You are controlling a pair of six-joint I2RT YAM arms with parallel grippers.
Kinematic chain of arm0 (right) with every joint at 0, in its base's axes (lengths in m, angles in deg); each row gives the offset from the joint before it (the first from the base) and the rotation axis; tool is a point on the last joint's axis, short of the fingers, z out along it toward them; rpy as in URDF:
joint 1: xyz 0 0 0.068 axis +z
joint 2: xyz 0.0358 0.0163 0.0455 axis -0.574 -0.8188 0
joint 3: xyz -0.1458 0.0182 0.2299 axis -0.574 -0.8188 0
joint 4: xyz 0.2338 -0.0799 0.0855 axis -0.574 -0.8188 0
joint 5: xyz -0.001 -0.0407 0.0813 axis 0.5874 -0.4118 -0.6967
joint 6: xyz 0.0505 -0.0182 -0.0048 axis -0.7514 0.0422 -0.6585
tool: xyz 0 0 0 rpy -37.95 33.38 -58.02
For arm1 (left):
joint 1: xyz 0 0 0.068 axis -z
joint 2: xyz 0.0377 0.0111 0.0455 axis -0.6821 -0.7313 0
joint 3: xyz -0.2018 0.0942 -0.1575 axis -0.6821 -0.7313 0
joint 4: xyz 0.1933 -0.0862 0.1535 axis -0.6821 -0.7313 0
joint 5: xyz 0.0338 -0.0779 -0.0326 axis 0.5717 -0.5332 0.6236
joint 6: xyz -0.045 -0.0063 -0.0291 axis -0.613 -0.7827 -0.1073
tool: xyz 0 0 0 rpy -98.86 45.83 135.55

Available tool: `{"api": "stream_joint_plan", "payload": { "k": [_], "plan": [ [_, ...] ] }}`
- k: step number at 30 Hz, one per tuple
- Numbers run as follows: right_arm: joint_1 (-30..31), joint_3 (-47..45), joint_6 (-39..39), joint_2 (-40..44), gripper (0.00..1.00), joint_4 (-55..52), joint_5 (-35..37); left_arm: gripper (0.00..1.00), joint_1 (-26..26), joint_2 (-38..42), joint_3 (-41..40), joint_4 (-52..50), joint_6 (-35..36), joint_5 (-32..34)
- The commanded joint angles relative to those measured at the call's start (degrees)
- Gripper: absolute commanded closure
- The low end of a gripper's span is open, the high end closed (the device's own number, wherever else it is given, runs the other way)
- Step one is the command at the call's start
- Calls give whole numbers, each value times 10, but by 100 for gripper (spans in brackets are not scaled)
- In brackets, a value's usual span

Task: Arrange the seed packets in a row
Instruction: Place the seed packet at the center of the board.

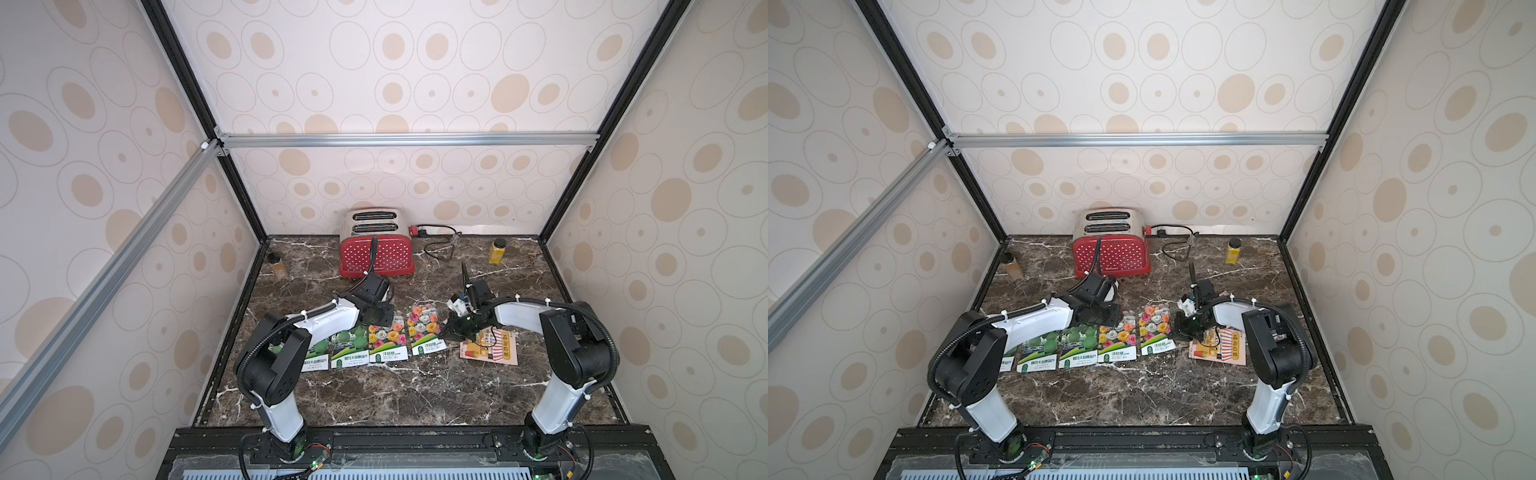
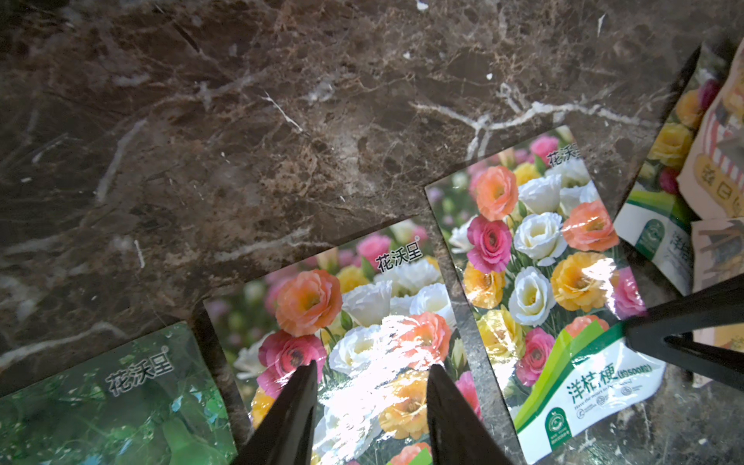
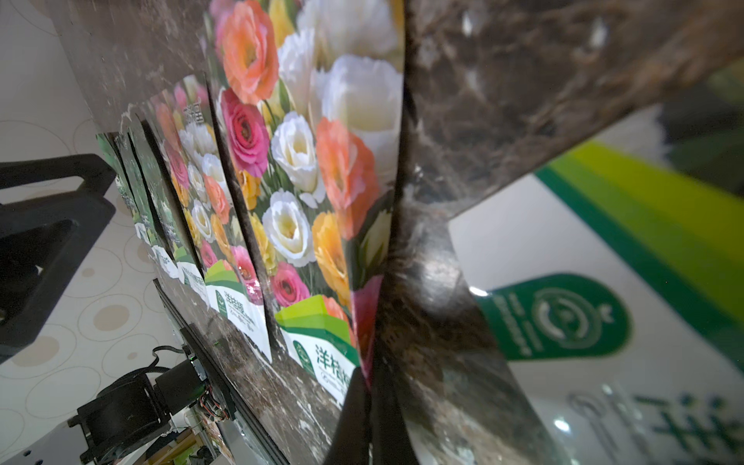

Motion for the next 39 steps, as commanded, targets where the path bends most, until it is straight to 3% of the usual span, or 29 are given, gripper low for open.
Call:
{"api": "stream_joint_plan", "payload": {
  "k": [1, 8, 22, 33, 39],
  "plan": [
    [0, -20, -5, 16, 100, 0, 3, 54, 4, -4, 17, 2, -2, 2],
    [1, -49, -18, 30, 100, 26, -2, 54, 7, -5, 22, 4, -5, 1],
    [2, -66, -29, 45, 88, 38, -17, 52, 8, -14, 34, 3, -5, -2],
    [1, -63, -18, 55, 61, 15, 2, 51, 9, -26, 49, 1, -3, -8],
    [-7, -47, -6, 81, 56, -28, 47, 50, 15, -20, 58, 4, 2, -4]
  ]
}}
